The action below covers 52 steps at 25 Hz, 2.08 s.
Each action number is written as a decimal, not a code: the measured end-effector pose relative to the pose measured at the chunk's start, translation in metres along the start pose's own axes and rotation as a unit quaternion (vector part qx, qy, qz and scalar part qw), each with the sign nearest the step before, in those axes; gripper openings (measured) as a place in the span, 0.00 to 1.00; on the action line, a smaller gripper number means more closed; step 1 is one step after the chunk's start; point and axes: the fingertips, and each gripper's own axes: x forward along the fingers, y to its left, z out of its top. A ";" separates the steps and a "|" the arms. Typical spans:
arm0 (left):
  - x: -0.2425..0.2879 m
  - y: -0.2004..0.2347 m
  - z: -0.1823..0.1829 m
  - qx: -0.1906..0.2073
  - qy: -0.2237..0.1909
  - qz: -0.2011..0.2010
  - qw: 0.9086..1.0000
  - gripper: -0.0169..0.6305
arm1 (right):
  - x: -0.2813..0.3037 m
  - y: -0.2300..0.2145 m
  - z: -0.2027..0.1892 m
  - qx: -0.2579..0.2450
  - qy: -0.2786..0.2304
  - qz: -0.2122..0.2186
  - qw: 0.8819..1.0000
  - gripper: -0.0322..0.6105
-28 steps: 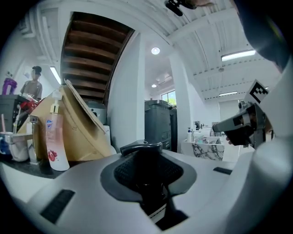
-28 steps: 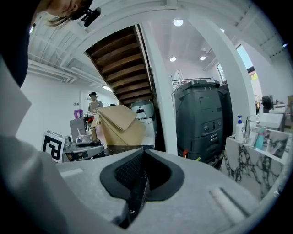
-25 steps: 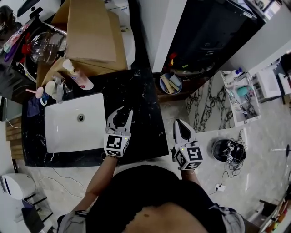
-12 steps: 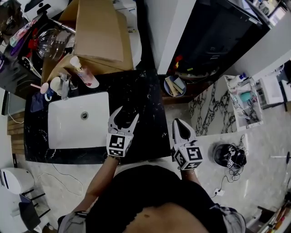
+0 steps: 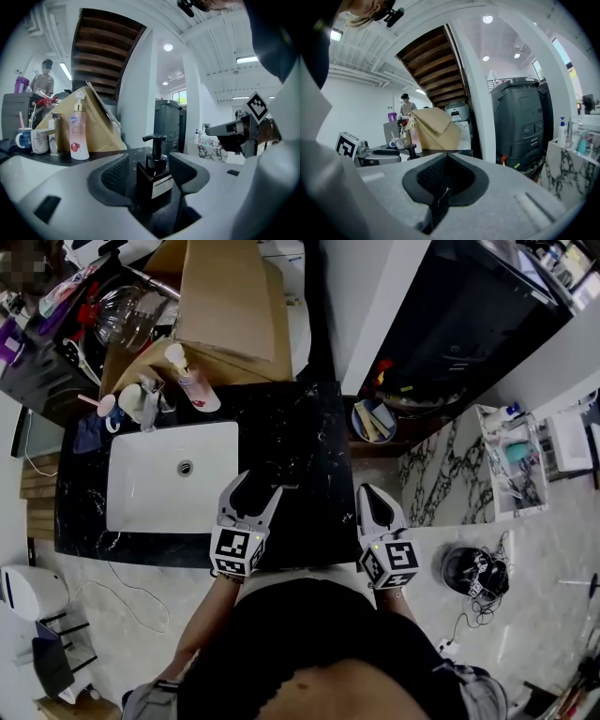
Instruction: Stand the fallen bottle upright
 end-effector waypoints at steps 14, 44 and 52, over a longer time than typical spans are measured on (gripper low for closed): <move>-0.067 0.012 -0.004 -0.015 -0.005 0.048 0.999 0.23 | 0.011 0.016 -0.004 -0.014 0.007 0.028 0.999 0.06; -0.079 0.031 -0.015 -0.037 0.003 0.112 0.993 0.03 | 0.025 0.025 -0.013 -0.084 0.049 0.048 0.994 0.06; -0.088 0.041 -0.018 -0.042 0.008 0.138 0.990 0.03 | 0.027 0.036 -0.009 -0.095 0.049 0.070 0.992 0.06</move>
